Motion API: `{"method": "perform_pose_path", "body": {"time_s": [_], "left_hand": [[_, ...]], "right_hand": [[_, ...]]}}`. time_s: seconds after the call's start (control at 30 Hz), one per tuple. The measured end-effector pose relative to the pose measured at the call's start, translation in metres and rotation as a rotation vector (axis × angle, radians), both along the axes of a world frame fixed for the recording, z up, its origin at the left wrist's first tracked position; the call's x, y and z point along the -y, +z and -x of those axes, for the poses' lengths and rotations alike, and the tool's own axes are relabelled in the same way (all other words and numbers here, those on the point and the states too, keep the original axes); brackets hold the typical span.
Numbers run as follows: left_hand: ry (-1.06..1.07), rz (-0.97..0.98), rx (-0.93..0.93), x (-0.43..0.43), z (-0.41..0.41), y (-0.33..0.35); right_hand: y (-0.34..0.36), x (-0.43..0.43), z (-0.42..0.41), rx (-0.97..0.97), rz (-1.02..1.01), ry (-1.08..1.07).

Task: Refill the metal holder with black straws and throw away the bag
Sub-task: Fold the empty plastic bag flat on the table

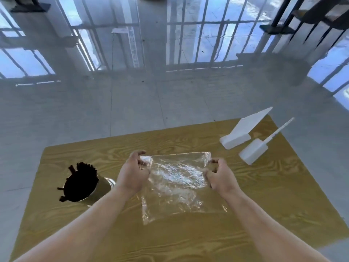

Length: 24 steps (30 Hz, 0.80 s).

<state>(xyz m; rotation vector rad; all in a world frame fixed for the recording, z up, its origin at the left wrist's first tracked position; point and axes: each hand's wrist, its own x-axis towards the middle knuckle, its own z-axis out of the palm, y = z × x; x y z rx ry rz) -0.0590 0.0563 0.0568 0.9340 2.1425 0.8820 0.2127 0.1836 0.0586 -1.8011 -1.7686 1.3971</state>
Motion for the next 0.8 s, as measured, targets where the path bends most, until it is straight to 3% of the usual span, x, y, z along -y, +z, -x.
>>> {"method": "perform_pose_path", "body": {"time_s": [0.17, 0.3, 0.4, 0.5, 0.63, 0.8], "left_hand": [[0.045, 0.117, 0.016, -0.007, -0.010, -0.057], [-0.130, 0.268, -0.306, -0.008, -0.020, -0.086], [-0.346, 0.220, -0.545, -0.011, -0.035, -0.103], [-0.421, 0.164, -0.622, -0.019, -0.046, -0.123], [-0.408, 0.242, -0.626, -0.022, -0.048, -0.152], [-0.362, 0.181, -0.664, -0.020, -0.056, -0.168]], "right_hand": [[-0.048, 0.000, 0.016, 0.160, -0.021, 0.079], [-0.079, 0.004, 0.021, 0.409, -0.288, 0.363], [-0.094, 0.007, 0.030, 0.434, -0.477, 0.622], [-0.110, 0.007, 0.045, 0.442, -0.515, 0.779], [-0.135, 0.004, 0.048, 0.525, -0.449, 0.803], [-0.151, 0.009, 0.047, 0.485, -0.488, 0.738]]}}
